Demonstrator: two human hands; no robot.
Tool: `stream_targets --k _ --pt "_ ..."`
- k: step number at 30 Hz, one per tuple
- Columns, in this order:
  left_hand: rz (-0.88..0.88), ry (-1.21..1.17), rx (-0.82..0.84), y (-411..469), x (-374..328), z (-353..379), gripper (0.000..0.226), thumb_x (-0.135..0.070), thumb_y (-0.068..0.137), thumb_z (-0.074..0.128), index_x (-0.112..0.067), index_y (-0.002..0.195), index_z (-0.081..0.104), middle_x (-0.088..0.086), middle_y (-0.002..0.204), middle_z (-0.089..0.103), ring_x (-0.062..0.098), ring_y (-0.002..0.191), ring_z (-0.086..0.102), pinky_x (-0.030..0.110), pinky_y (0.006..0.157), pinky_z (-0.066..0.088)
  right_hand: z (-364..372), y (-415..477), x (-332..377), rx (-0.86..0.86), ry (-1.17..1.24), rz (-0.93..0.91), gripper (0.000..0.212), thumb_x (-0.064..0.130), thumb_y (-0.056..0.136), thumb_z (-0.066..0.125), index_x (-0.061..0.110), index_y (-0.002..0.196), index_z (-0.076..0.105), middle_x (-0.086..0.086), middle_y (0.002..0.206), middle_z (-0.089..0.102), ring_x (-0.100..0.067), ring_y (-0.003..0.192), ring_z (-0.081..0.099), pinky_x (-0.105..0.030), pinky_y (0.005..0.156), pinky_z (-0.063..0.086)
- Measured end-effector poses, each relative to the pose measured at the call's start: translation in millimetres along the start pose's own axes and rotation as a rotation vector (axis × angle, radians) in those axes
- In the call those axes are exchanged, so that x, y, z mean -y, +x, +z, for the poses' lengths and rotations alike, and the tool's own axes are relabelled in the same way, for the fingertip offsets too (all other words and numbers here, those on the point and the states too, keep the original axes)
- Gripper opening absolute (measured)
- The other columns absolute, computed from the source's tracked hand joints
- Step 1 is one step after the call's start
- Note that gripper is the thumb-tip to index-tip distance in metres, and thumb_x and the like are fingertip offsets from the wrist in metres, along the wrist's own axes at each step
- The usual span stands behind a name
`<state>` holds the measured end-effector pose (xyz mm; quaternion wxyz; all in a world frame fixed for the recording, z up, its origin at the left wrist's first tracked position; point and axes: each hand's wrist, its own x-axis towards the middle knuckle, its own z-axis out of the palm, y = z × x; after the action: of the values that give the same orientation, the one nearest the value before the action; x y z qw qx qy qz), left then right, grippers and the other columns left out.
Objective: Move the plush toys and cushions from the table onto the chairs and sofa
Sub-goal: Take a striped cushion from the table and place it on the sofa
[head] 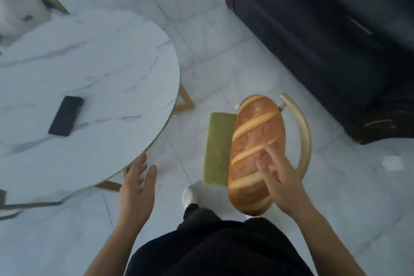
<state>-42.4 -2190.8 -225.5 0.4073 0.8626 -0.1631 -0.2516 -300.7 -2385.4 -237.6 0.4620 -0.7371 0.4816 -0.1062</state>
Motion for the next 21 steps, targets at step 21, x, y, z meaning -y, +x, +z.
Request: stream_targets --k 21 --pt "-0.408 -0.559 -1.338 -469.3 145.7 -59.5 0.049 -0.025 0.086 0.058 -0.036 0.133 0.050 -0.013 0.127 0.063 -0.010 0.113 0.063 0.002 0.085 0.049 140.8 -170.0 118.5 0.899 -0.084 -0.486 0.054 0.033 0.094 0.061 0.033 0.146 0.045 0.005 0.146 0.052 -0.014 0.132 0.052 -0.030 0.100 0.039"
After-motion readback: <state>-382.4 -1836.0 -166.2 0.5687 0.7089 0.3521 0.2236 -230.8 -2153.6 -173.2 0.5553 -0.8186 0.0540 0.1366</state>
